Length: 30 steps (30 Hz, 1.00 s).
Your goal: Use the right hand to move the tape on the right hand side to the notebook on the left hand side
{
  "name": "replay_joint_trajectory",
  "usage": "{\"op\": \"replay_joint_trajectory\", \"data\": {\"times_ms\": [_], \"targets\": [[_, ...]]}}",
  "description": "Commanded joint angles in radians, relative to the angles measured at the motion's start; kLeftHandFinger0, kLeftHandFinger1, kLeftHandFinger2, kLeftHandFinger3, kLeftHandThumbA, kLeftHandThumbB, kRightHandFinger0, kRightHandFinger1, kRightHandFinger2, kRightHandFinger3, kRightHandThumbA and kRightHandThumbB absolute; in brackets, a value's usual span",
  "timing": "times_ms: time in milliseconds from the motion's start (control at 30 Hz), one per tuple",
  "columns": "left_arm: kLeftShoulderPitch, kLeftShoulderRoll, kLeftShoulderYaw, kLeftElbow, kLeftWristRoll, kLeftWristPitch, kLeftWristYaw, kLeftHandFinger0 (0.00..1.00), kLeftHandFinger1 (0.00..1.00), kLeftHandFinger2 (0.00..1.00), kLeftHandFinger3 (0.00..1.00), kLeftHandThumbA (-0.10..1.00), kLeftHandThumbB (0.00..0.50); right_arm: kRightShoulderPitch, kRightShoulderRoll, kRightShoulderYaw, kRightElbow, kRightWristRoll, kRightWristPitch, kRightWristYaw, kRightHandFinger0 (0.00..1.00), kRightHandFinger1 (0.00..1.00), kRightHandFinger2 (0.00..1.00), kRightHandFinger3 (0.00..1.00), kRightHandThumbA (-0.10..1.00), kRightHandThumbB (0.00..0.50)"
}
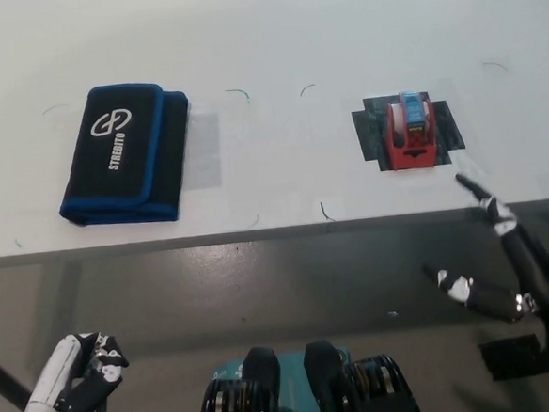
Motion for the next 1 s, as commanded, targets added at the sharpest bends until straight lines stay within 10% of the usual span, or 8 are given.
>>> {"op": "replay_joint_trajectory", "data": {"times_ms": [0, 233, 667, 967], "targets": [[0.002, 0.01, 0.018, -0.009, -0.011, -0.041, -0.005, 0.06, 0.13, 0.25, 0.33, -0.1, 0.388, -0.084, 0.023, -0.028, -0.061, -0.064, 0.067, -0.038, 1.0, 1.0, 1.0, 1.0, 0.89, 0.264], [0.006, 0.009, 0.022, -0.014, -0.01, -0.036, -0.002, 0.08, 0.13, 0.25, 0.33, -0.1, 0.389, -0.216, 0.039, -0.038, -0.02, -0.041, 0.107, -0.017, 1.0, 1.0, 1.0, 1.0, 0.97, 0.217], [0.019, -0.012, 0.031, -0.02, -0.007, -0.032, 0.006, 0.0, 0.05, 0.23, 0.35, -0.1, 0.387, -0.595, 0.008, -0.039, 0.486, 0.03, -0.007, -0.023, 1.0, 1.0, 1.0, 1.0, 0.94, 0.396], [0.015, -0.02, 0.04, -0.02, 0.0, -0.032, 0.007, 0.0, 0.03, 0.2, 0.35, -0.1, 0.387, -0.782, -0.009, -0.015, 0.792, 0.049, -0.101, -0.005, 1.0, 1.0, 1.0, 1.0, 0.91, 0.409]]}}
